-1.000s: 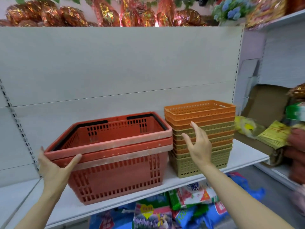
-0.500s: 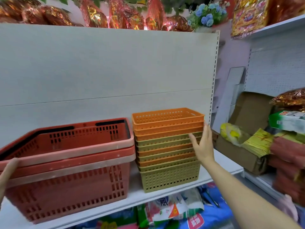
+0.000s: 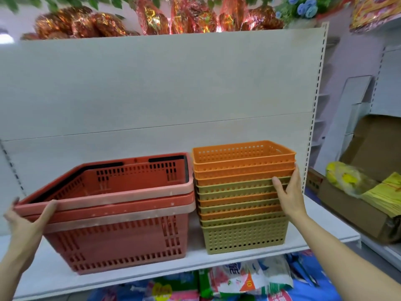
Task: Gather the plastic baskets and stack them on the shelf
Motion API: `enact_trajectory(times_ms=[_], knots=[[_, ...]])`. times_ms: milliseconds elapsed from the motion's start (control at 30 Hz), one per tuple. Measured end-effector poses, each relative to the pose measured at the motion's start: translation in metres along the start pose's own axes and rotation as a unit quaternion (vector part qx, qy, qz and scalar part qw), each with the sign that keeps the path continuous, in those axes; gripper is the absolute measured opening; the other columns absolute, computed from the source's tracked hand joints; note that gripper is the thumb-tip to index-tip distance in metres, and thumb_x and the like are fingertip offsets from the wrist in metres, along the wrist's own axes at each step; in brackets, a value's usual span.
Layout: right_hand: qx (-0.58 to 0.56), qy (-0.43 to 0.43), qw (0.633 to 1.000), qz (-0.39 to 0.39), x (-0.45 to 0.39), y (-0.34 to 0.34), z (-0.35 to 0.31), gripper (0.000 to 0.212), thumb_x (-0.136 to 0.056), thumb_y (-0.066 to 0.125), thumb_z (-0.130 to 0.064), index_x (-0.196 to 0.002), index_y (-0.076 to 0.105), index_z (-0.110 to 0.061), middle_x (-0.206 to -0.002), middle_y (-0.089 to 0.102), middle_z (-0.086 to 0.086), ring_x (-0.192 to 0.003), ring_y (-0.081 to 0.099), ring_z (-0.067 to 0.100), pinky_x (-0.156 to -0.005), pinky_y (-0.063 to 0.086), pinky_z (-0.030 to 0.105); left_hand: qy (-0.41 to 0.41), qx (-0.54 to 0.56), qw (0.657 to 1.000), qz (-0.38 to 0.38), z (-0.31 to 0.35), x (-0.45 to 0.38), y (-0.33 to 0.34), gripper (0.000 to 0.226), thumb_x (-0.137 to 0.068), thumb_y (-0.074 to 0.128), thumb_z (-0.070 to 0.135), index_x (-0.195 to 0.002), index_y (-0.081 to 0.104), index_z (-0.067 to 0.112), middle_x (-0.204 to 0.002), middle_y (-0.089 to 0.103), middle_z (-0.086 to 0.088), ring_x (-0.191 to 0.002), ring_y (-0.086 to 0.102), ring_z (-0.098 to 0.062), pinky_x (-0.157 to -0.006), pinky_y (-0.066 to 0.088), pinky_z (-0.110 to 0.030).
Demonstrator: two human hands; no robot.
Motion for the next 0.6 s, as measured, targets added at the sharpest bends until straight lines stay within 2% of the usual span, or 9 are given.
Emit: enact_trajectory(times_ms=[67, 133, 233, 367, 467, 533, 600], knots=[[-0.005, -0.005, 1.0, -0.003, -0.002, 0.0, -0.001, 0.088, -0.081, 0.041, -0.069, -0.151, 0.009, -0.026, -0.151, 0.033, 0.006, -0.137, 0.034, 0.026, -0.107, 0.032, 0.045, 0.038, -0.022, 0.998, 0.038, 0.075, 0.067, 0.015, 0.099, -0.077, 0.079, 0.059, -0.154, 0.032, 0.016, -0.152, 0.043, -0.006, -0.132, 0.051, -0.023, -0.11, 0.04, -0.046], [-0.007, -0.005, 1.0, -0.006, -0.002, 0.0, -0.002, 0.083, -0.081, 0.042, -0.068, -0.147, 0.016, -0.027, -0.145, 0.038, 0.007, -0.133, 0.039, 0.027, -0.104, 0.035, 0.046, 0.041, -0.048, 0.997, 0.055, 0.098, 0.085, 0.021, 0.1, -0.082, 0.081, 0.041, -0.156, 0.02, 0.012, -0.155, 0.035, -0.009, -0.137, 0.043, -0.026, -0.114, 0.034, -0.044], [0.012, -0.002, 1.0, -0.011, 0.0, -0.001, -0.004, 0.08, -0.081, 0.042, -0.068, -0.145, 0.019, -0.026, -0.142, 0.041, 0.009, -0.13, 0.041, 0.028, -0.1, 0.037, 0.048, 0.021, -0.087, 0.994, 0.065, 0.091, 0.083, 0.018, 0.105, -0.077, 0.079, 0.053, -0.155, 0.018, 0.018, -0.156, 0.035, -0.018, -0.139, 0.042, -0.036, -0.114, 0.036, -0.055], [0.086, -0.003, 0.995, 0.046, 0.004, -0.011, -0.011, 0.074, -0.086, 0.044, -0.062, -0.143, 0.028, -0.018, -0.139, 0.045, 0.013, -0.129, 0.042, 0.032, -0.103, 0.04, 0.053, 0.03, -0.188, 0.979, 0.073, 0.085, 0.07, 0.011, 0.098, -0.065, 0.071, 0.081, -0.133, 0.047, 0.014, -0.13, 0.059, -0.021, -0.118, 0.058, -0.043, -0.097, 0.05, -0.062], [0.113, -0.038, 0.989, 0.083, 0.014, -0.019, -0.029, 0.058, -0.092, 0.053, -0.043, -0.141, 0.034, -0.017, -0.139, 0.048, 0.01, -0.129, 0.043, 0.03, -0.104, 0.04, 0.055, 0.032, -0.236, 0.97, 0.054, 0.08, 0.064, 0.004, 0.092, -0.065, 0.071, 0.081, -0.127, 0.053, 0.016, -0.123, 0.063, -0.017, -0.116, 0.059, -0.038, -0.094, 0.052, -0.06], [0.127, -0.045, 0.988, 0.069, 0.023, -0.021, -0.041, 0.056, -0.094, 0.054, -0.035, -0.143, 0.036, -0.015, -0.141, 0.048, 0.01, -0.13, 0.043, 0.028, -0.106, 0.039, 0.053, 0.062, -0.298, 0.953, 0.015, 0.079, 0.066, 0.0, 0.095, -0.064, 0.071, 0.082, -0.134, 0.051, 0.021, -0.125, 0.064, -0.013, -0.118, 0.06, -0.034, -0.093, 0.054, -0.057], [0.153, -0.028, 0.987, 0.043, 0.032, -0.024, -0.046, 0.057, -0.095, 0.055, -0.033, -0.145, 0.038, -0.012, -0.142, 0.048, 0.011, -0.131, 0.043, 0.029, -0.107, 0.038, 0.049, 0.093, -0.358, 0.929, -0.006, 0.082, 0.068, -0.005, 0.092, -0.069, 0.077, 0.07, -0.139, 0.046, 0.019, -0.127, 0.062, -0.015, -0.117, 0.06, -0.037, -0.091, 0.055, -0.056]])
Point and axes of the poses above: each hand's wrist, its own x-axis away from the middle knuckle, its own y-axis out of the palm, z = x × y, the point moved 6 cm from there along -x, towards the middle knuckle
